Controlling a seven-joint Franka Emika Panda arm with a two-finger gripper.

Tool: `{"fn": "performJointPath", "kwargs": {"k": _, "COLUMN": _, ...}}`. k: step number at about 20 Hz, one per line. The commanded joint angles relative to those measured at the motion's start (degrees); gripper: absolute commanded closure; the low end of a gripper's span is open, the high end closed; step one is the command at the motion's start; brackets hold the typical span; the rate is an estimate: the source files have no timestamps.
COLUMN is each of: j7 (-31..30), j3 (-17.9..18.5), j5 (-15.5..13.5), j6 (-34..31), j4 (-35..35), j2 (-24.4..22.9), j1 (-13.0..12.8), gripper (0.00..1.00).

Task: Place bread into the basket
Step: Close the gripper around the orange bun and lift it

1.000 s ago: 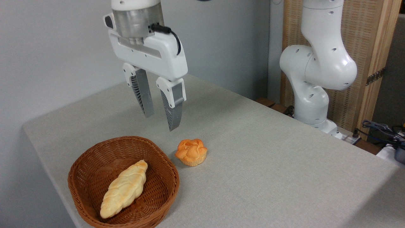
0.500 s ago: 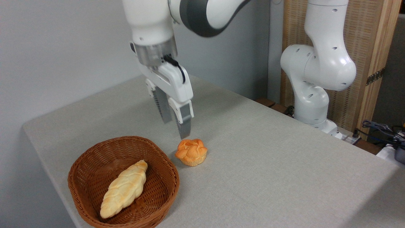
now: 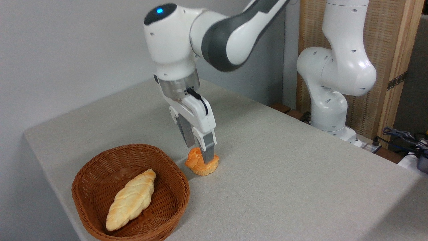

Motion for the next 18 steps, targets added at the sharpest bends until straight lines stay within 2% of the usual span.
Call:
{"fn": "performJointPath", "kwargs": {"k": 1, "j7": 1.05, "j3": -0.52, "j5": 0.25, "j6": 5.65, "j4": -4.8, "j2": -1.37, "j1": -0.24, "gripper": 0.0}}
{"fn": "performJointPath", "kwargs": {"k": 2, "j7": 1.31, "j3": -0.69, "j5": 0.33, "j6": 5.92, "j4": -5.07, "j2": -1.28, "j1": -0.15, "gripper": 0.22}}
{"fn": "performJointPath", "kwargs": {"k": 3, "j7": 1.66, "j3": -0.7, "j5": 0.25, "j6": 5.92, "j4": -4.98, "j2": -1.28, "j1": -0.15, "gripper": 0.5}}
{"fn": "performJointPath", "kwargs": {"k": 4, "j7": 1.92, "j3": -0.7, "j5": 0.25, "j6": 5.92, "j4": -4.98, "j2": -1.28, "j1": -0.15, "gripper": 0.63}}
{"fn": "performJointPath", "kwargs": {"k": 5, "j7": 2.27, "j3": -0.7, "j5": 0.25, "j6": 5.84, "j4": -4.98, "j2": -1.28, "j1": -0.15, "gripper": 0.67}}
{"fn": "performJointPath", "kwargs": {"k": 14, "j7": 2.45, "j3": -0.61, "j5": 0.25, "j6": 5.05, "j4": -4.11, "j2": -1.63, "j1": -0.15, "gripper": 0.66}}
{"fn": "performJointPath", "kwargs": {"k": 18, "j7": 3.68, "j3": 1.05, "j5": 0.25, "j6": -6.09, "j4": 5.8, "j2": -1.02, "j1": -0.06, "gripper": 0.66}}
